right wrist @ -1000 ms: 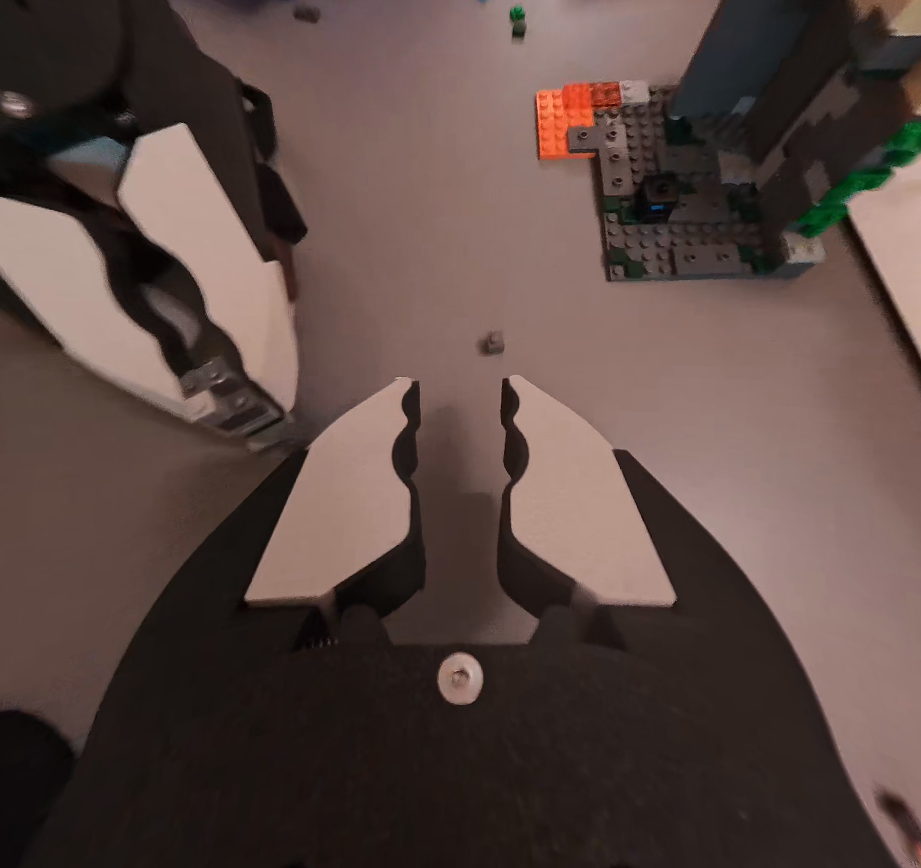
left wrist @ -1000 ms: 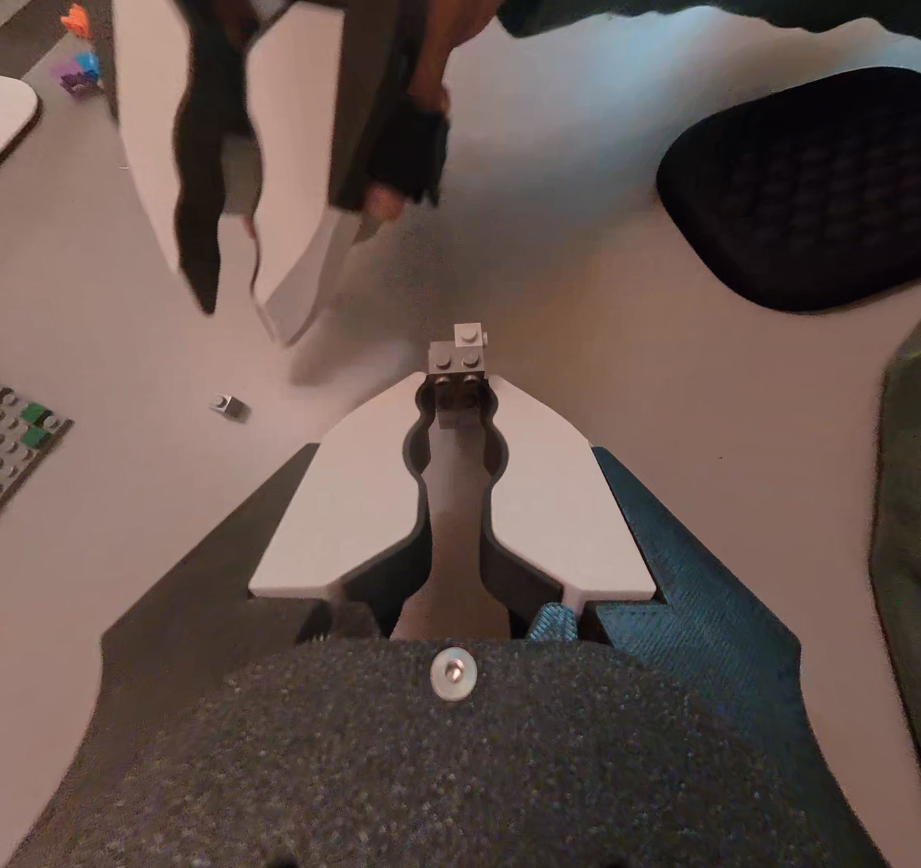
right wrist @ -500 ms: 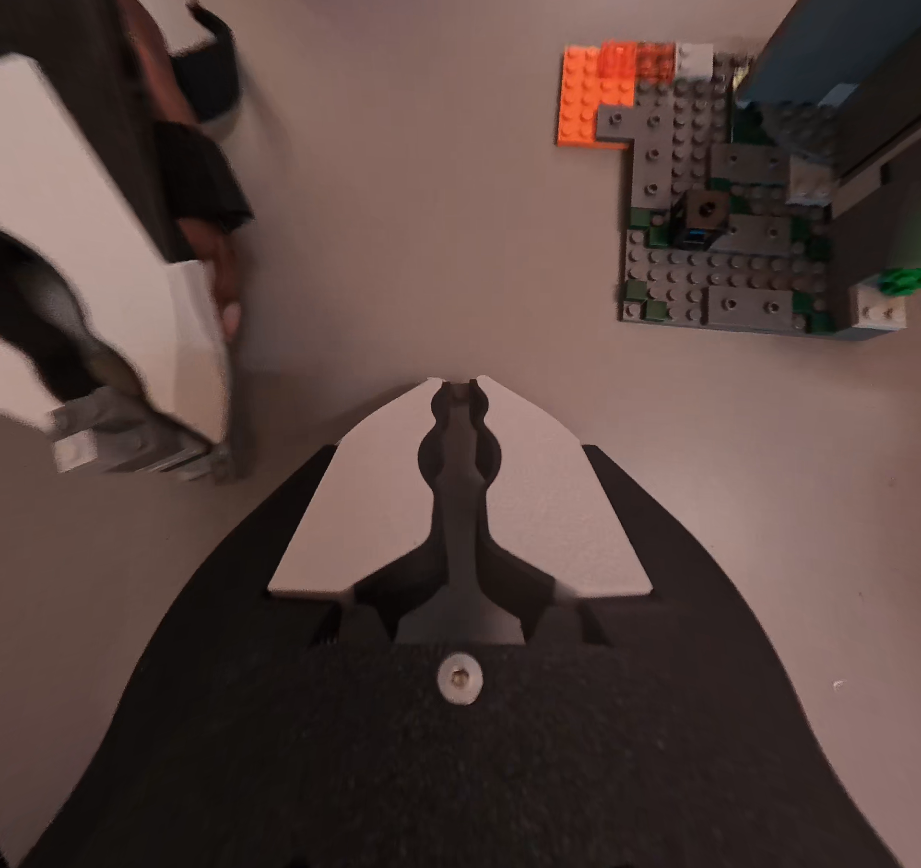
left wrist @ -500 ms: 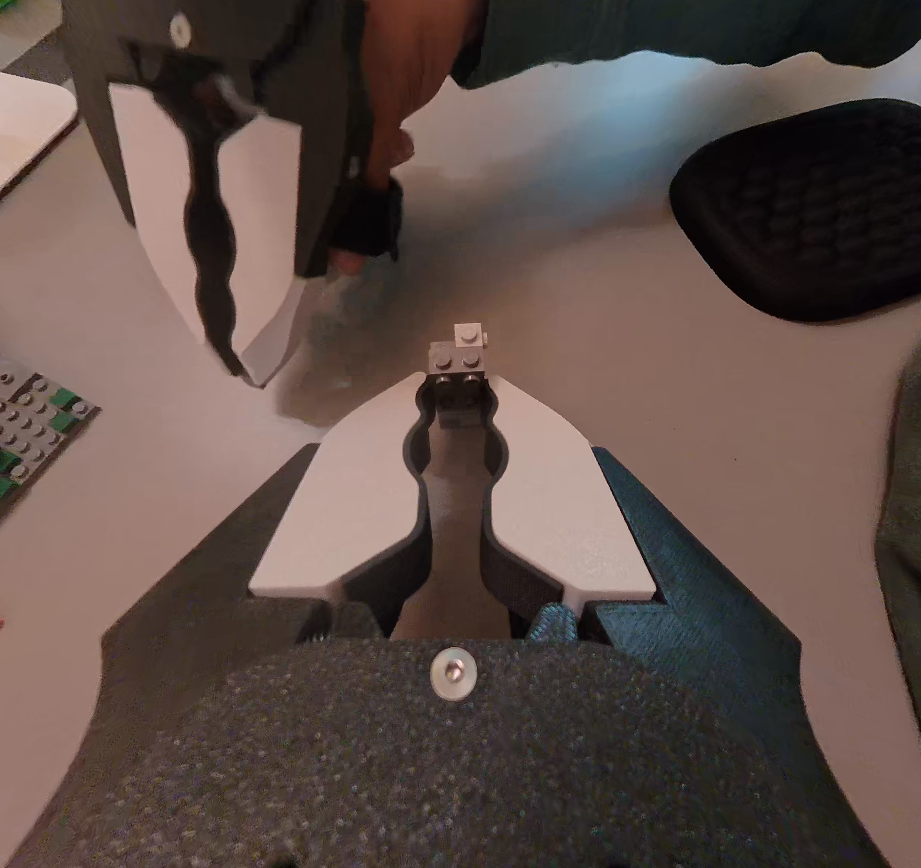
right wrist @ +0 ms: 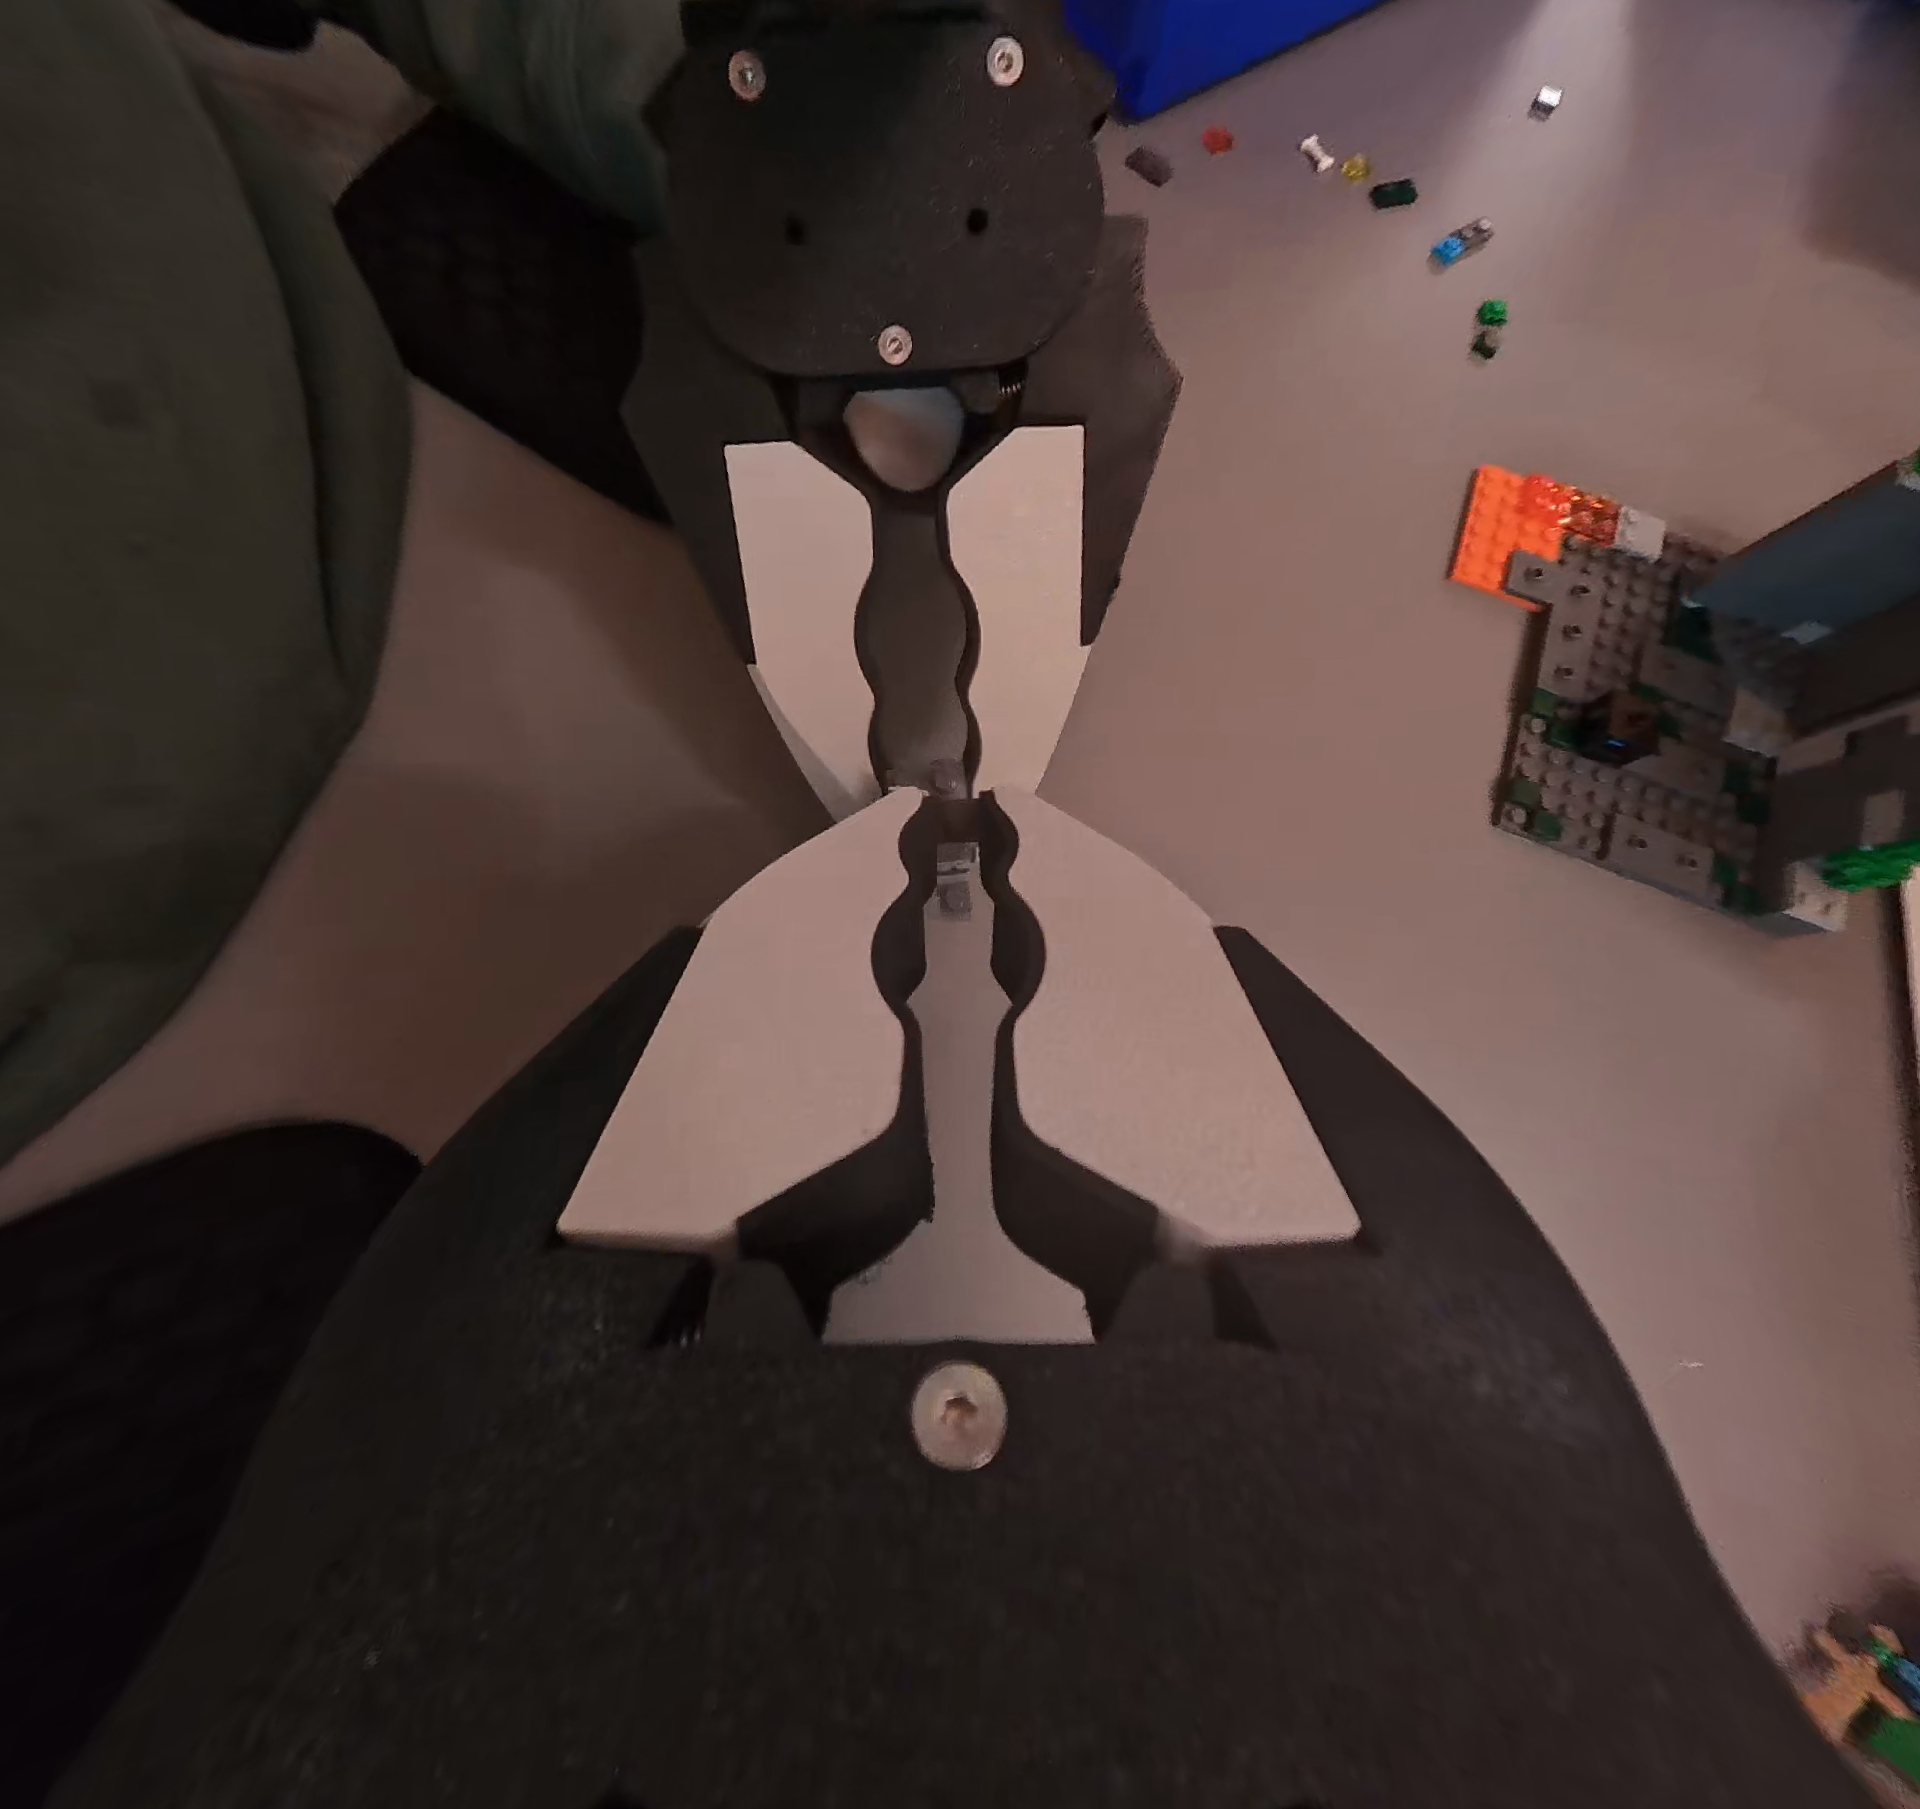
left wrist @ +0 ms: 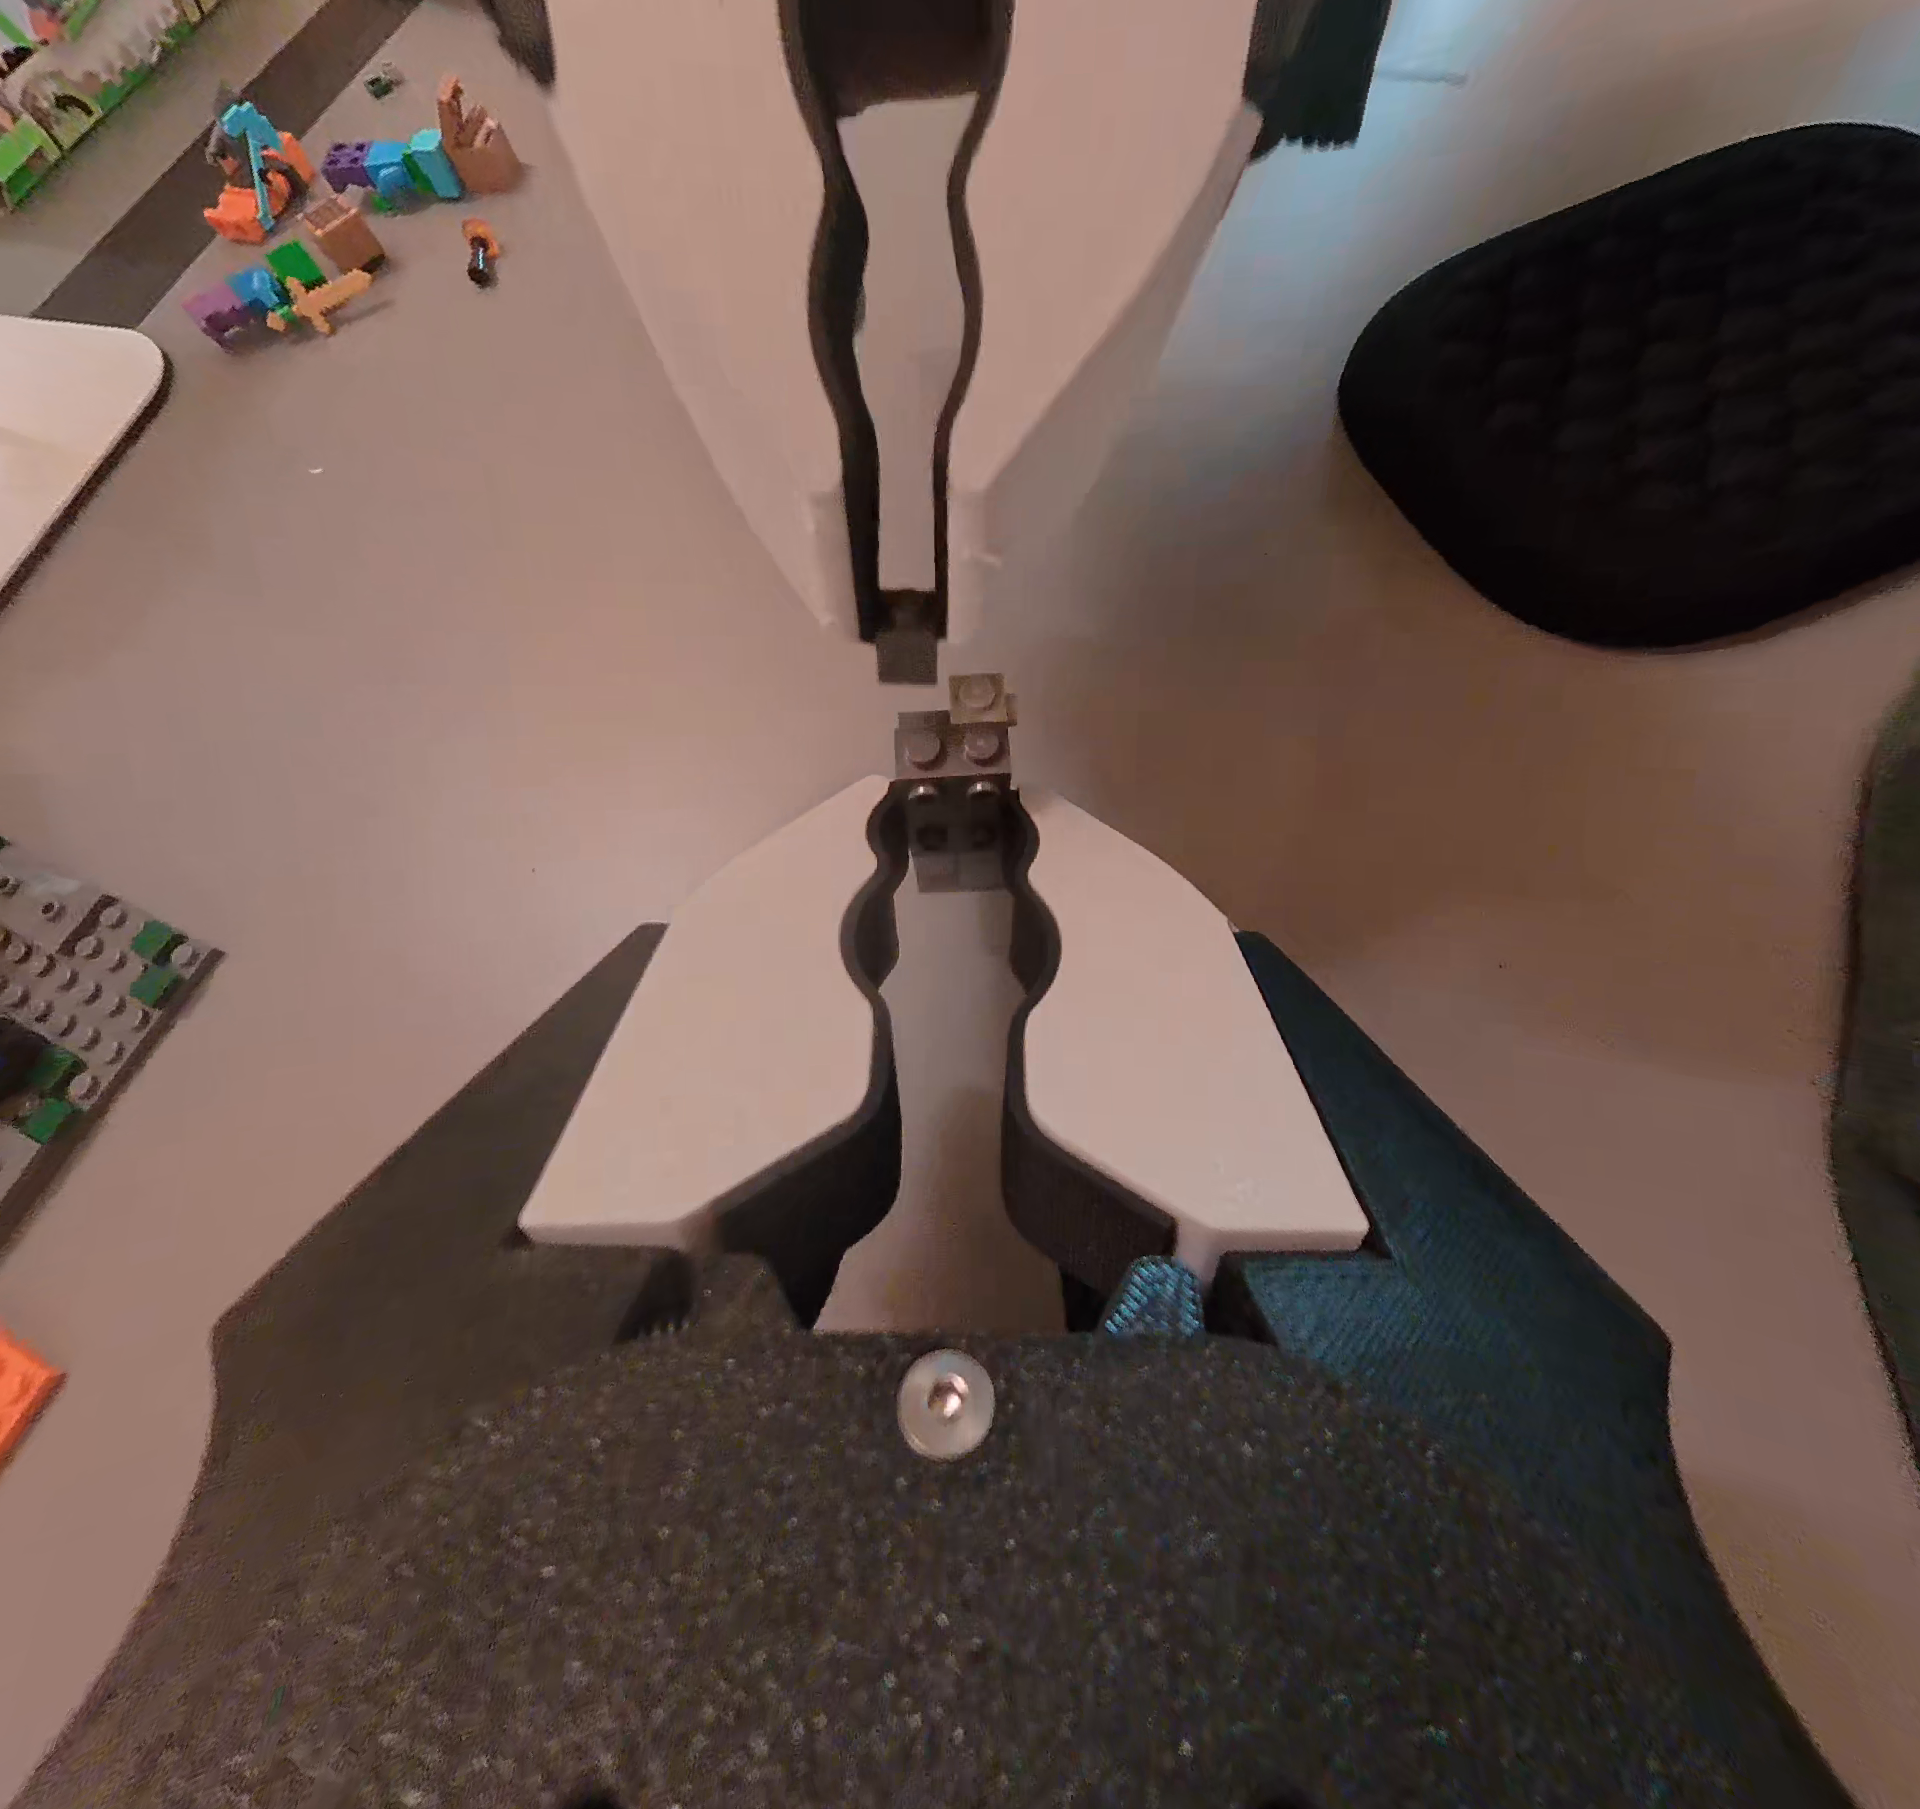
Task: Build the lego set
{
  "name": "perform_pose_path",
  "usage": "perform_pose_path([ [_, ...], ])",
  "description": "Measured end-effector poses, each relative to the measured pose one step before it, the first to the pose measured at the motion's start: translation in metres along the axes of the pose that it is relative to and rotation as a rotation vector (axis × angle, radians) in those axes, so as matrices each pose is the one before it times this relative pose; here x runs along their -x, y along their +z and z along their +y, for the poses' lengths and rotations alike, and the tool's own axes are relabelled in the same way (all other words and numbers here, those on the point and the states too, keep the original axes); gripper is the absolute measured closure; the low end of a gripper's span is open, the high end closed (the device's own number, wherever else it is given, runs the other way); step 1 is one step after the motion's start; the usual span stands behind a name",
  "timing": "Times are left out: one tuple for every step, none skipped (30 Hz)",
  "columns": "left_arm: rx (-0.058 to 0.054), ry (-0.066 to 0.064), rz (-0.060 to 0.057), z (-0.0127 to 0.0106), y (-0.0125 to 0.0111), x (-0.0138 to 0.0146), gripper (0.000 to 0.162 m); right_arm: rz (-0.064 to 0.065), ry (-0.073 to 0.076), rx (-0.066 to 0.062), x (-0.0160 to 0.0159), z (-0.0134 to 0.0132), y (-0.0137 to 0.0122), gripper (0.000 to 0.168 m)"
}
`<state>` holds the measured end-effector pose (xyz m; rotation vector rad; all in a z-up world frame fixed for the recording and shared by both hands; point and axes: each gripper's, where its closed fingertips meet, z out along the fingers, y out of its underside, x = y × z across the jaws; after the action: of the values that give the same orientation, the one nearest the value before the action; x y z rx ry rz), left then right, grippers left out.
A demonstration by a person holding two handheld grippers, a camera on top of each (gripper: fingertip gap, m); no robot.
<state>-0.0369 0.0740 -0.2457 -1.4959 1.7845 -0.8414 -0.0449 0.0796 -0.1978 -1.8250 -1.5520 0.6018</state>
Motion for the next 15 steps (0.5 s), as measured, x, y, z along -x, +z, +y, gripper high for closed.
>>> perform_pose_path([
  [0.0008,0.008,-0.0027,-0.00059,-0.00007,-0.0012,0.145,-0.0018,0.0019,0.001,0.00196,0.00074,0.00206,0.161],
  [0.001,0.0062,-0.0013,-0.00044,-0.00006,-0.00112,0.145,-0.0036,0.003,0.0019,0.00135,0.00055,0.00138,0.161],
  [0.0011,0.0041,-0.0009,-0.0003,-0.00003,-0.00093,0.145,-0.0038,0.0011,0.003,0.00105,0.0006,0.00084,0.161],
  [-0.0006,0.0031,-0.0019,-0.00048,-0.00007,-0.00049,0.145,-0.0054,-0.0012,0.003,0.00105,0.00016,0.00043,0.161],
  [0.001,0.0032,-0.0022,-0.0003,-0.00012,-0.00024,0.145,-0.006,-0.0022,0.0038,0.00116,-0.00002,0.00023,0.161],
  [0.002,0.0041,-0.0013,0.0,-0.00008,-0.00019,0.145,-0.004,-0.0031,0.0053,0.00084,-0.00003,0.00005,0.161],
  [0.001,0.0023,-0.002,0.00009,0.00009,0.00003,0.145,-0.0012,-0.0034,0.0093,0.00027,0.00032,-0.00021,0.161],
  [-0.0001,0.0019,-0.0011,-0.00008,0.00003,-0.00012,0.145,0.0001,-0.0038,0.0107,0.00008,0.00043,-0.00025,0.161],
  [0.0008,0.0012,-0.0009,0.00009,-0.00005,0.0001,0.145,0.0004,-0.0036,0.0095,-0.00006,0.00039,-0.00015,0.161],
  [-0.0004,0.0021,-0.0015,-0.00011,-0.0001,0.00015,0.145,-0.0014,-0.0015,0.0102,0.00015,0.00047,-0.00004,0.161],
  [-0.0038,0.0004,-0.0006,-0.00055,-0.00036,-0.00002,0.145,-0.0011,0.0003,0.0148,0.0,0.00115,0.00009,0.161],
  [0.0,0.0,-0.0001,-0.00019,-0.00025,0.00003,0.145,0.0006,0.0002,0.0144,-0.00043,0.00135,0.00029,0.16],
  [-0.0003,0.0018,-0.0003,-0.00003,-0.00019,0.00005,0.145,-0.0034,0.0011,0.0022,0.00028,-0.00017,0.0,0.16],
  [-0.0029,0.0003,0.0004,-0.00041,-0.00029,-0.00015,0.145,-0.0062,0.0031,-0.0032,0.0006,-0.001,-0.00017,0.16],
  [-0.0004,0.0011,-0.0009,-0.00009,-0.00032,-0.00012,0.145,-0.0017,0.001,0.0038,0.00009,-0.00004,0.00009,0.16],
])
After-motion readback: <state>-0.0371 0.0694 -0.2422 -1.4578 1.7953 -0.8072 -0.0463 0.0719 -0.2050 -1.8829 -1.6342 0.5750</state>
